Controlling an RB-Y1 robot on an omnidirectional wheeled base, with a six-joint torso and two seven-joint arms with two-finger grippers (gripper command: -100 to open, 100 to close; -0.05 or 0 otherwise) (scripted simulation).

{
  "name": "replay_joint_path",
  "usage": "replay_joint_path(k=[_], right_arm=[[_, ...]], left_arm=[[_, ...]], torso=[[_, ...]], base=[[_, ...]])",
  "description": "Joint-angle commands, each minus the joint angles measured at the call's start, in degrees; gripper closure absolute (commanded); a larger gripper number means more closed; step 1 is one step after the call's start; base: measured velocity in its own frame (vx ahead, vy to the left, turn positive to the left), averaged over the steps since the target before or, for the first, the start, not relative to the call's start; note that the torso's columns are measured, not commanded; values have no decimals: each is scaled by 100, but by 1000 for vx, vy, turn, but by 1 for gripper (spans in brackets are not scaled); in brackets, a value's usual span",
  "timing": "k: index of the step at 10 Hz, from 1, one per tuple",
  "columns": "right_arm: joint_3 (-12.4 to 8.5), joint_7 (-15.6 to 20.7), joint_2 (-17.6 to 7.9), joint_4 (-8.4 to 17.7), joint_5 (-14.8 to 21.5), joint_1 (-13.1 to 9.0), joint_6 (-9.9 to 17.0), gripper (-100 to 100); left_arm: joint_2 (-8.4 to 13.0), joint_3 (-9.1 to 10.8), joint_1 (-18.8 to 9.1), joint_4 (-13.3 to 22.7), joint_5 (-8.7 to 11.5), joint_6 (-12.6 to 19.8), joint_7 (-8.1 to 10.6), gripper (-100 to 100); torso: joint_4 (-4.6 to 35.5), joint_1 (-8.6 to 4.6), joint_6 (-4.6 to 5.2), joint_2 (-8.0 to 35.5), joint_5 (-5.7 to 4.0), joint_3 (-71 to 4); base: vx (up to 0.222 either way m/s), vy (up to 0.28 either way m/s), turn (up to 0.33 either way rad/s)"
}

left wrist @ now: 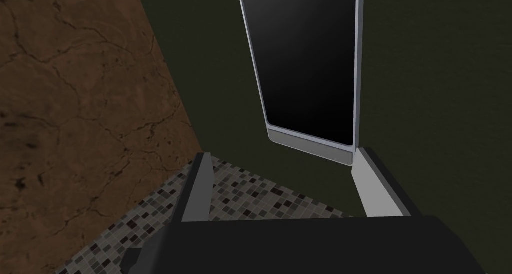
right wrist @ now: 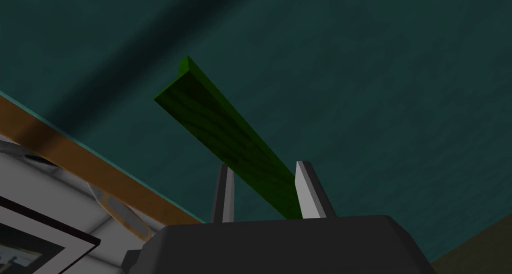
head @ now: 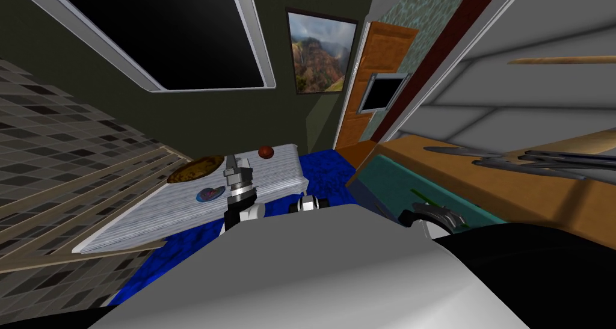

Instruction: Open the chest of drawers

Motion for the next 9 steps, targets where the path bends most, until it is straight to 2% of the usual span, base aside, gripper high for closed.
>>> replay_joint_path(k=[1, 4, 8, 9], right_arm=[[-12, -17, 4, -47, -82, 72, -23, 100], [25, 8, 59, -62, -97, 98, -38, 100], [50, 46, 79, -134, -141, 134, -33, 100], [49, 45, -3, -89, -325, 284, -27, -100]], left_arm=[[0, 0, 0, 0, 0, 0, 0, 0], [1, 1, 0, 0, 0, 0, 0, 0], [0, 0, 0, 0, 0, 0, 0, 0], [1, 1, 0, 0, 0, 0, 0, 0]], torso=[[-1, -11, -3, -5, 3, -5], [-3, -61, 5, -9, 12, -17], [-4, -18, 5, -9, 7, -11], [-3, -55, 1, -13, 12, -18]], base=[[-39, 212, 4], [-23, 138, 7], [-22, 175, -15], [6, 42, 107]])
